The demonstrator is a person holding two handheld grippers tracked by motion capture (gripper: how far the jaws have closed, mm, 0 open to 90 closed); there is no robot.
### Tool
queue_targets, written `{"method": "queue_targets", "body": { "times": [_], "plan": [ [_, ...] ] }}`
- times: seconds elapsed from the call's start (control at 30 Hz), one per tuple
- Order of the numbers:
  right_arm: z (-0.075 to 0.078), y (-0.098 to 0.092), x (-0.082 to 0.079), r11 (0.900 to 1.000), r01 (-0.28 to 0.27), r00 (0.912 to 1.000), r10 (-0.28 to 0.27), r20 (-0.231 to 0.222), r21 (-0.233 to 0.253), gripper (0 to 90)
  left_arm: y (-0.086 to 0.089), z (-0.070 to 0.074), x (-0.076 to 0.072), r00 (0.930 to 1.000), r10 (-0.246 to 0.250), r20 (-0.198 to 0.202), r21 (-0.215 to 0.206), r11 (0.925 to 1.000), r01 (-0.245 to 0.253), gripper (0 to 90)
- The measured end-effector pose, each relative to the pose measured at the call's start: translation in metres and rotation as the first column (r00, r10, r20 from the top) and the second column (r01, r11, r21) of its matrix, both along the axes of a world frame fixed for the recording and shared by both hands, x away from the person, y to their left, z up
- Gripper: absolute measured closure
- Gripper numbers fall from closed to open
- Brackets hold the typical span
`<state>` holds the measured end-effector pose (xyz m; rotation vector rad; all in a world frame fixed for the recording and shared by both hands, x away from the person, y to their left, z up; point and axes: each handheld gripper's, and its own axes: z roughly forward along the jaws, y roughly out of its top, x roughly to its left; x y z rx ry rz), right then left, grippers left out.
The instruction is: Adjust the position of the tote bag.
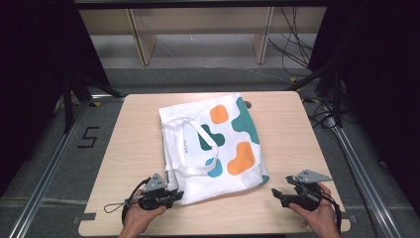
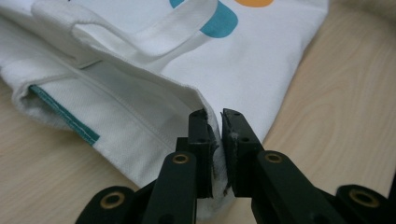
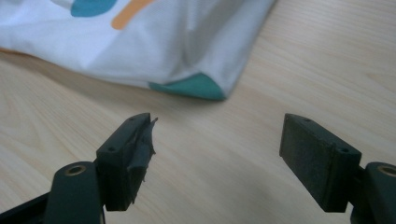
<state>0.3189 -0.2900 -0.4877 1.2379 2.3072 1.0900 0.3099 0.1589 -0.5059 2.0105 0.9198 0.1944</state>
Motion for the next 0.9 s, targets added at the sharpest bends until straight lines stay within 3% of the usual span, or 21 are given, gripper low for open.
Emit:
{"method": "queue_targets", "body": {
  "times": [0.03,0.1,0.13,0.17,0.27,0.3,0.33,0.37,0.4,0.43,0.47,0.5,0.6,0.67,0.7,0.8,0.87,0.9],
  "plan": [
    [0.002,0.007,0.005,1.000,-0.004,0.9997,0.003,0.025,0.018,26.9,-0.005,0.000,-0.003,0.9999,-0.009,0.011,0.005,0.9999,0.009,81.3],
    [0.003,0.014,0.009,0.999,-0.017,0.9999,0.017,0.000,0.042,29.5,-0.008,0.000,-0.005,0.9999,-0.009,0.005,0.002,1.0000,0.009,81.1],
    [0.004,0.018,0.012,0.999,-0.027,0.9996,0.027,-0.005,0.035,29.5,-0.010,0.000,-0.006,0.9999,-0.004,0.010,-0.015,0.9999,0.004,80.9],
    [0.003,0.021,0.017,0.999,-0.045,0.9988,0.044,0.021,0.004,29.6,-0.010,-0.001,-0.006,0.9999,-0.010,0.010,-0.013,0.9999,0.011,80.8],
    [0.002,0.028,0.023,0.998,-0.057,0.9980,0.057,0.027,0.010,33.1,-0.011,-0.001,-0.007,0.9998,-0.020,0.010,-0.014,0.9997,0.020,80.6],
    [0.002,0.036,0.032,0.997,-0.069,0.9976,0.068,0.015,0.019,40.8,-0.013,-0.001,-0.008,0.9999,-0.012,-0.003,-0.030,0.9995,0.012,80.3],
    [0.002,0.036,0.032,0.997,-0.069,0.9976,0.068,0.015,0.019,40.8,-0.013,-0.001,-0.008,0.9999,-0.012,-0.003,-0.030,0.9995,0.012,80.2],
    [0.002,0.040,0.039,0.998,-0.065,0.9977,0.065,0.016,-0.014,48.1,-0.015,-0.001,-0.009,0.9999,-0.011,-0.005,-0.032,0.9994,0.011,80.1],
    [0.002,0.040,0.039,0.998,-0.065,0.9977,0.065,0.016,-0.014,48.1,-0.015,-0.001,-0.009,0.9999,-0.011,-0.005,-0.032,0.9994,0.011,80.2],
    [0.002,0.042,0.044,0.998,-0.057,0.9983,0.057,0.011,-0.015,53.5,-0.016,-0.001,-0.010,1.0000,-0.007,0.002,-0.042,0.9991,0.007,80.2],
    [0.002,0.045,0.049,0.998,-0.049,0.9988,0.049,-0.004,-0.035,67.6,-0.019,-0.001,-0.012,0.9999,-0.017,-0.002,-0.040,0.9990,0.017,80.1],
    [0.001,0.044,0.055,0.996,-0.070,0.9969,0.072,0.031,-0.063,72.2,-0.022,-0.001,-0.013,0.9998,-0.019,-0.002,-0.042,0.9989,0.019,80.1],
    [0.002,0.044,0.064,0.983,-0.090,0.9937,0.100,0.052,-0.161,80.9,-0.040,-0.002,-0.018,0.9994,-0.034,0.009,-0.058,0.9977,0.035,80.2],
    [0.001,0.043,0.068,0.981,-0.091,0.9926,0.103,0.063,-0.172,82.2,-0.044,-0.002,-0.018,0.9991,-0.040,0.015,-0.051,0.9979,0.041,80.2],
    [0.002,0.040,0.074,0.978,-0.080,0.9935,0.094,0.065,-0.191,83.5,-0.058,-0.004,-0.020,0.9982,-0.055,0.022,-0.073,0.9957,0.056,80.2],
    [0.002,0.035,0.083,0.979,-0.063,0.9939,0.079,0.077,-0.195,83.9,-0.070,-0.006,-0.020,0.9970,-0.074,0.026,-0.076,0.9943,0.075,80.2],
    [0.003,0.026,0.096,0.979,-0.035,0.9936,0.055,0.098,-0.203,84.2,-0.092,-0.006,-0.020,0.9930,-0.115,0.025,-0.056,0.9916,0.117,80.2],
    [0.003,0.023,0.100,0.977,-0.034,0.9927,0.057,0.106,-0.209,84.3,-0.102,-0.007,-0.021,0.9934,-0.107,0.041,-0.072,0.9913,0.110,80.2]
  ]
}}
